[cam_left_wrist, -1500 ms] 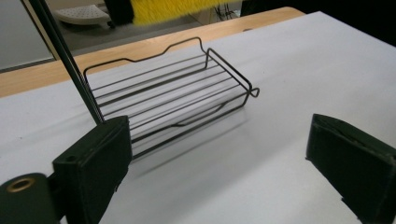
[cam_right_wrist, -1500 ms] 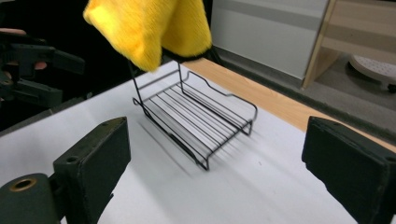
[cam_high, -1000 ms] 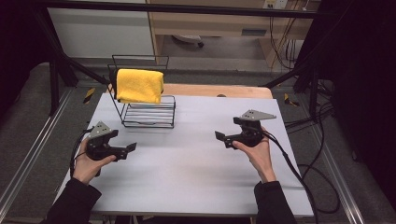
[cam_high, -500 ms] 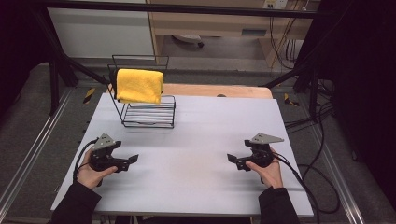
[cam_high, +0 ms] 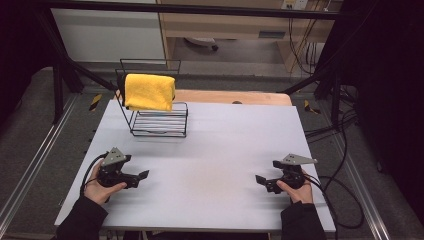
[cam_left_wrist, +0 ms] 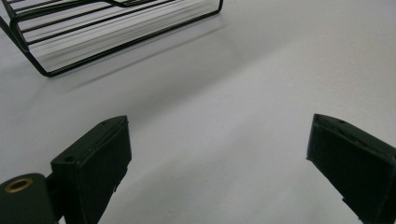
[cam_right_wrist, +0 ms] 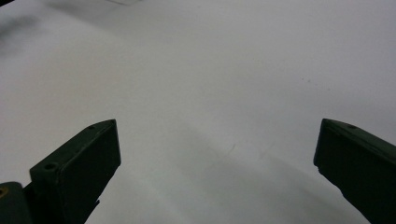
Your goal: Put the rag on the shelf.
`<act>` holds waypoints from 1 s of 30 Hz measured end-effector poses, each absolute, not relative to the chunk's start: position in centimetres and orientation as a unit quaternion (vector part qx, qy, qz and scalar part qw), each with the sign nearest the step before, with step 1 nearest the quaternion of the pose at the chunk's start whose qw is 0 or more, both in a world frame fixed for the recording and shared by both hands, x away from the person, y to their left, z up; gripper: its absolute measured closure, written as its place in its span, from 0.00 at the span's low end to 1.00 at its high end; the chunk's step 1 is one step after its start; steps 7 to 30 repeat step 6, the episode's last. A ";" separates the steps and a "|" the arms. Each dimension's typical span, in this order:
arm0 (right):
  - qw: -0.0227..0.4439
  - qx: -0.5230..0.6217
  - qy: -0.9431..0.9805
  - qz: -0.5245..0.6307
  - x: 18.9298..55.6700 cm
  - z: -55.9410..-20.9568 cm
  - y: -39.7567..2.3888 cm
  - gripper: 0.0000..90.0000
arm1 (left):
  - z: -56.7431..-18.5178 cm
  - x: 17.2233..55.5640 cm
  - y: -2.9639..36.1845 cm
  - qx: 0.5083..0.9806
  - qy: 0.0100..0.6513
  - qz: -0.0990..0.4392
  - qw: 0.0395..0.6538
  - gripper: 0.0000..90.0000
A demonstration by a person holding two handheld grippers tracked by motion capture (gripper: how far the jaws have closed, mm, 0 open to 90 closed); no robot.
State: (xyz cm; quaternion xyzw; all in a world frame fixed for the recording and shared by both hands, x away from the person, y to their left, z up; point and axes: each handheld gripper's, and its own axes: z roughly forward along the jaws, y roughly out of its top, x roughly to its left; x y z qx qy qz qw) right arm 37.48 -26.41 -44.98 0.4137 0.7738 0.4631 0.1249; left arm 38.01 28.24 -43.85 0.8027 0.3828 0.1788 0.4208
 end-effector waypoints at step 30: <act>0.120 0.413 0.775 0.463 37.5 -45.1 -26.3 0.01 | -44.2 38.0 28.2 0.805 0.383 0.174 0.418 0.07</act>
